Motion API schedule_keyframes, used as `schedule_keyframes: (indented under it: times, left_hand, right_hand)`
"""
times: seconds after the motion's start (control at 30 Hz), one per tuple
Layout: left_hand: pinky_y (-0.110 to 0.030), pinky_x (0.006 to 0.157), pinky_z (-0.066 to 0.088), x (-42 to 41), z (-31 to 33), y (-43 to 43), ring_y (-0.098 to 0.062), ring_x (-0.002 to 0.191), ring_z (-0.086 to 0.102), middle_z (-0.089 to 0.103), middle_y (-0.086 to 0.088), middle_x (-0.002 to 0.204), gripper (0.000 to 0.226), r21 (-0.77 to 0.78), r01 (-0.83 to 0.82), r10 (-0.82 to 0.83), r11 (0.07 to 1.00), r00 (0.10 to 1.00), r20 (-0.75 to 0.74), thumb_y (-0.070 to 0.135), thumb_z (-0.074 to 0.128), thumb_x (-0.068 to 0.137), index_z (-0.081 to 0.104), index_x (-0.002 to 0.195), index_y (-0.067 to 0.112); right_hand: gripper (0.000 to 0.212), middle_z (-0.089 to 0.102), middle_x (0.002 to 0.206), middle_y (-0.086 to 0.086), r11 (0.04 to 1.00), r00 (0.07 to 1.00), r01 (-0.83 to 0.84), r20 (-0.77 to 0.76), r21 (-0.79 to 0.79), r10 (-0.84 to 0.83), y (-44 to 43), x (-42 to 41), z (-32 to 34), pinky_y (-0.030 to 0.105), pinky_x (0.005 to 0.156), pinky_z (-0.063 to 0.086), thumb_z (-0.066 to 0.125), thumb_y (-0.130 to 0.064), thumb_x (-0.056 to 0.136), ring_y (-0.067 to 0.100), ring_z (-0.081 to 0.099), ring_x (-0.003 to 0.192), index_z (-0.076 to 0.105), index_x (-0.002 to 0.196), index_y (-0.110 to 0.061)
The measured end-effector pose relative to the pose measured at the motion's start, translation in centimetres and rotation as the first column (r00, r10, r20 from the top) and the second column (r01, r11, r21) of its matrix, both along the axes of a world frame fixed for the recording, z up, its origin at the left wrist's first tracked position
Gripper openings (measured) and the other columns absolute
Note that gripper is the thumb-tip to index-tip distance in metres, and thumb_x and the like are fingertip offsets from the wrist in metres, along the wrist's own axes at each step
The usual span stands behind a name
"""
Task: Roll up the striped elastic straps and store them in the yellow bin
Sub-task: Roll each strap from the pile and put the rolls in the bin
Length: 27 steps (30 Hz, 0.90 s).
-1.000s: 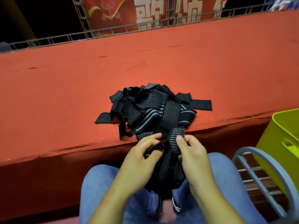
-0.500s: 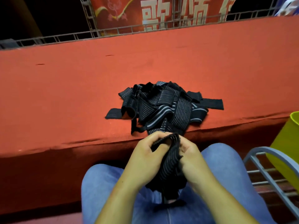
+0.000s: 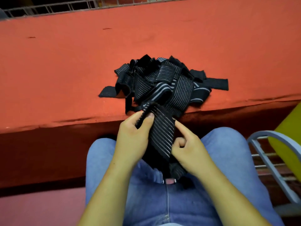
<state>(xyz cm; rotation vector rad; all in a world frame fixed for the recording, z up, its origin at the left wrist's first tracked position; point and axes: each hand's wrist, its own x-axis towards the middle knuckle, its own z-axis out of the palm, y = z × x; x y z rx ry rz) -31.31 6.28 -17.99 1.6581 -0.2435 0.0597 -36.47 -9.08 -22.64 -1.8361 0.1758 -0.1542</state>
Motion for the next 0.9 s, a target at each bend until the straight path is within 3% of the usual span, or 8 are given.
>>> schedule_keyframes:
  times: [0.1, 0.2, 0.3, 0.4, 0.47, 0.57, 0.77, 0.9]
  left_hand:
    - [-0.037, 0.077, 0.054, 0.1, 0.2, 0.1, -0.009, 0.083, 0.066, 0.076, 0.002, 0.086, 0.017, 0.021, 0.004, -0.004, 1.000, 1.000, 0.013, 0.019, 0.063, 0.102, 0.077, 0.091, 0.018]
    - [-0.035, 0.082, 0.054, 0.1, 0.5, 0.0, -0.009, 0.086, 0.069, 0.077, 0.006, 0.090, 0.015, 0.052, 0.027, -0.028, 0.998, 0.999, 0.026, 0.016, 0.065, 0.101, 0.077, 0.095, 0.020]
    - [-0.032, 0.090, 0.055, -0.1, 0.7, -0.2, -0.008, 0.094, 0.071, 0.078, 0.004, 0.099, 0.016, 0.064, 0.067, -0.070, 0.996, 0.997, 0.043, 0.011, 0.066, 0.099, 0.078, 0.099, 0.021]
    - [-0.029, 0.093, 0.053, -0.4, 0.8, -0.5, -0.007, 0.099, 0.070, 0.076, 0.004, 0.104, 0.013, 0.097, 0.155, -0.160, 0.983, 0.986, 0.043, 0.013, 0.068, 0.096, 0.079, 0.101, 0.018]
    - [-0.027, 0.091, 0.054, -0.7, 0.7, -0.7, -0.006, 0.097, 0.070, 0.076, 0.005, 0.102, 0.013, 0.106, 0.210, -0.214, 0.972, 0.976, 0.027, 0.009, 0.068, 0.096, 0.080, 0.099, 0.014]
    - [-0.024, 0.088, 0.054, -0.9, 0.7, -0.8, -0.005, 0.094, 0.069, 0.075, 0.003, 0.100, 0.016, 0.121, 0.234, -0.240, 0.965, 0.970, 0.033, 0.003, 0.067, 0.097, 0.079, 0.095, 0.013]
    - [-0.029, 0.099, 0.052, -0.6, 0.6, -0.7, -0.009, 0.108, 0.070, 0.077, 0.003, 0.110, 0.018, 0.118, 0.181, -0.189, 0.976, 0.980, 0.065, 0.001, 0.067, 0.095, 0.079, 0.102, 0.013]
    - [-0.034, 0.092, 0.056, -0.5, 0.3, -0.6, -0.010, 0.096, 0.072, 0.078, 0.002, 0.099, 0.014, 0.097, 0.157, -0.161, 0.983, 0.986, 0.034, 0.006, 0.070, 0.095, 0.078, 0.098, 0.017]
  right_hand:
    - [0.072, 0.055, 0.057, -0.014, 0.998, 0.998, 0.047, -0.041, -0.029, -0.049, -0.8, 0.0, -0.7, 0.030, 0.070, 0.041, 0.056, -0.056, 0.063, 0.002, 0.048, 0.050, 0.063, 0.133, -0.042]
    - [0.050, 0.064, 0.090, -0.012, 0.997, 0.998, 0.053, 0.032, 0.055, -0.055, -0.6, 0.0, -0.9, 0.031, 0.073, 0.050, 0.079, -0.023, 0.089, 0.001, 0.051, 0.060, 0.065, 0.129, -0.050]
    - [0.055, 0.064, 0.125, -0.010, 0.994, 0.979, 0.095, 0.177, 0.062, -0.105, -0.6, -0.1, 0.0, 0.024, 0.087, 0.056, 0.072, -0.013, 0.098, 0.002, 0.067, 0.084, 0.062, 0.125, -0.061]
    - [0.053, 0.062, 0.140, -0.019, 0.992, 0.962, 0.050, 0.262, 0.114, -0.079, -0.9, -0.1, 0.5, 0.028, 0.098, 0.056, 0.066, -0.008, 0.102, 0.007, 0.069, 0.113, 0.061, 0.135, -0.050]
    - [0.052, 0.069, 0.134, -0.022, 0.989, 0.959, 0.009, 0.279, 0.148, -0.050, -0.9, -0.1, 0.7, 0.021, 0.101, 0.052, 0.063, -0.002, 0.103, 0.001, 0.066, 0.122, 0.064, 0.129, -0.047]
    - [0.045, 0.076, 0.111, -0.027, 0.982, 0.962, 0.033, 0.259, 0.187, -0.081, -1.0, -0.2, 0.9, 0.012, 0.090, 0.051, 0.065, -0.003, 0.102, -0.005, 0.069, 0.107, 0.072, 0.108, -0.047]
    - [0.016, 0.070, 0.073, -0.012, 0.957, 0.968, 0.026, 0.233, 0.288, -0.096, -1.5, -0.4, 1.1, 0.018, 0.061, 0.050, 0.067, -0.013, 0.103, 0.000, 0.060, 0.065, 0.076, 0.095, -0.023]
    - [0.013, 0.067, 0.073, -0.007, 0.911, 0.973, 0.025, 0.198, 0.411, -0.116, -1.5, -0.5, 0.9, 0.023, 0.062, 0.050, 0.070, -0.021, 0.100, 0.009, 0.058, 0.066, 0.077, 0.090, -0.022]
